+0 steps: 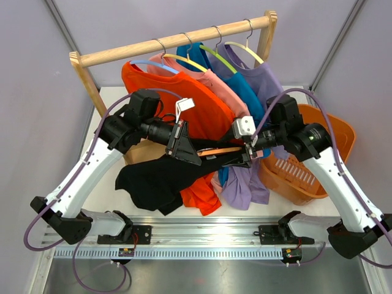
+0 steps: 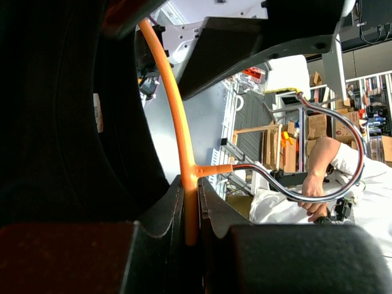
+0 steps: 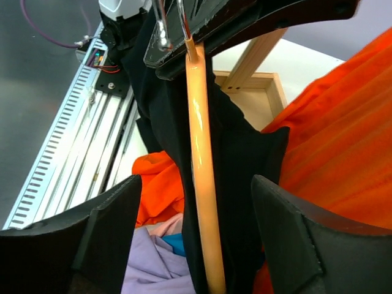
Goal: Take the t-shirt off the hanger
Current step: Remove the tshirt from the hanger
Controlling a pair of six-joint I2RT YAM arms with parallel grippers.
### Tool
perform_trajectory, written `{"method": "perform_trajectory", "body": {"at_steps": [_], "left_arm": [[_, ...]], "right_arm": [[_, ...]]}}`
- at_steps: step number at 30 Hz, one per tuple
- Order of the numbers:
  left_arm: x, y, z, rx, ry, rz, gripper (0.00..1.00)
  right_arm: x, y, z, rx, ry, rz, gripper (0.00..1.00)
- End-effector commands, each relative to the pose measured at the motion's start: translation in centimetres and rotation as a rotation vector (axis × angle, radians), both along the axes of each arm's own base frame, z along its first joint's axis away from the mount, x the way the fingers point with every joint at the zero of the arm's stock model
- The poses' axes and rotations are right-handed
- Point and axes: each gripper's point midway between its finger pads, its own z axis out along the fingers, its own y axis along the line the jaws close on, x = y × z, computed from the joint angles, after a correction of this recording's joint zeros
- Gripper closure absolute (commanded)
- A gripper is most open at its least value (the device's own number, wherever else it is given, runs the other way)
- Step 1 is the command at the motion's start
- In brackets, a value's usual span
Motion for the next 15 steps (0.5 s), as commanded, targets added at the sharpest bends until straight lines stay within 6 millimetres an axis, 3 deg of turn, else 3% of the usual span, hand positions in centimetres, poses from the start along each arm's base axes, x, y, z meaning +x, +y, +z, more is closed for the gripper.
{"method": "perform_trajectory", "body": {"at_steps": [1,6,7,15], "left_arm": [[-0.5,-0.1,2.8,-0.095,-0.119,-0.058,1.0],[-0.3,-0.2,2.8,-0.09,-0.135,-0.052,1.0],[-0.1,-0.3,2.7,-0.085,-0.138,-0.045,1.0],[1.5,0.1,2.5,-0.023,-0.214,0.059,1.0]], "right_arm": [[0.3,1.6,1.3,0.018,-0.069,0.019,0.25],[0.7,2.8,1.3,0.018,-0.052,0.032,0.5],[0.8,3.0,1.6,0.025,-0.057,0.035,0.59],[1.0,3.0,1.6,0.023,-0.051,0.014,0.86]]}}
